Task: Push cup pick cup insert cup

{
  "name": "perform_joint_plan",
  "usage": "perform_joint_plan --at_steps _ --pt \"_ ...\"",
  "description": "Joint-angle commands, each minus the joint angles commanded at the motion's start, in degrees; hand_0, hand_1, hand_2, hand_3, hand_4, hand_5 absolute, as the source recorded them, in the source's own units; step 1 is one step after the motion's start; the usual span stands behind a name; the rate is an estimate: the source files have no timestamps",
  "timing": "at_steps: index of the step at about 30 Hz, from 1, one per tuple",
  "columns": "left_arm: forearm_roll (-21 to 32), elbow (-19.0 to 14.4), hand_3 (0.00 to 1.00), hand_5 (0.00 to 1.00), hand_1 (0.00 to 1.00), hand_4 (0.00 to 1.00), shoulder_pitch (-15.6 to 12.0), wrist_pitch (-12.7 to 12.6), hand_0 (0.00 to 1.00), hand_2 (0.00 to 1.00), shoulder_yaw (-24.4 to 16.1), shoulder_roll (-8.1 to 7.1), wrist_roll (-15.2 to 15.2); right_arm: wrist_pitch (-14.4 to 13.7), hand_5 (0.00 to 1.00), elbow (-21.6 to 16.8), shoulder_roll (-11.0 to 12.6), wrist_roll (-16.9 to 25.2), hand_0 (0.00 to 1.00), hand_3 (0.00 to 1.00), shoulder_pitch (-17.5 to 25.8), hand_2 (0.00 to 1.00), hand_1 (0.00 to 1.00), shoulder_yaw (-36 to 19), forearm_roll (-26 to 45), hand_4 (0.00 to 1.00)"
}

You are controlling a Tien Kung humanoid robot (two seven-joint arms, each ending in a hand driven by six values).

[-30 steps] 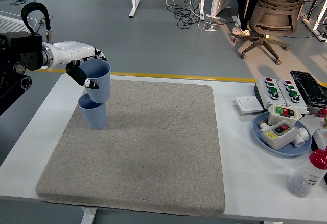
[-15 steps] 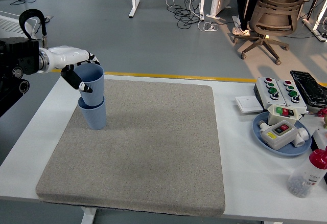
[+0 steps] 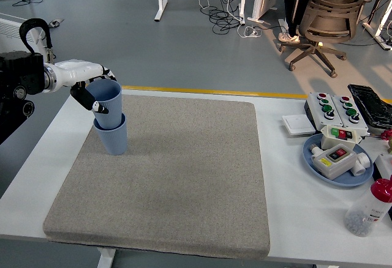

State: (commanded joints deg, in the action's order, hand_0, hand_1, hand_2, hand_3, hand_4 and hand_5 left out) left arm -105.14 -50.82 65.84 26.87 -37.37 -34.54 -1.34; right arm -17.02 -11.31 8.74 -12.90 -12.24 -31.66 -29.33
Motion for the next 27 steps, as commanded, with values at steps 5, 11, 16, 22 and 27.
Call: perform_joint_plan --at_steps 5,11,16,22,27 --pt "0.53 0.81 0.769 0.385 0.696 0.852 -0.57 -0.56 0.492 0.811 0.87 0.28 -0.38 0.03 0.474 -0.01 -0.03 -0.07 0.67 0.58 0.15 0.625 0.613 -0.28 -0.44 0.137" --pt "0.79 1.84 0.971 0.538 0.941 0.979 -1.1 -2.22 0.896 0.998 1.6 0.76 -0.69 0.08 0.474 -0.03 -0.09 -0.23 0.67 0.579 0.3 0.625 0.613 -0.79 -1.24 0.138" --pt "1.91 3.04 0.998 0.572 0.998 0.998 -1.48 -3.52 0.998 0.998 2.19 1.06 -0.09 0.1 0.475 -0.05 -0.12 -0.31 0.67 0.579 0.38 0.625 0.613 -1.14 -1.77 0.137" --pt "5.15 4.65 0.998 0.651 0.998 0.998 -2.11 -6.7 0.998 0.998 2.48 1.25 0.31 0.06 0.474 -0.08 -0.14 -0.31 0.67 0.58 0.45 0.625 0.613 -1.17 -1.78 0.137" --pt "8.04 4.47 0.998 0.789 0.998 0.998 -3.02 -10.98 0.998 0.998 2.0 1.02 0.41 0.01 0.473 -0.09 -0.14 -0.28 0.669 0.579 0.45 0.625 0.614 -0.98 -1.49 0.137"
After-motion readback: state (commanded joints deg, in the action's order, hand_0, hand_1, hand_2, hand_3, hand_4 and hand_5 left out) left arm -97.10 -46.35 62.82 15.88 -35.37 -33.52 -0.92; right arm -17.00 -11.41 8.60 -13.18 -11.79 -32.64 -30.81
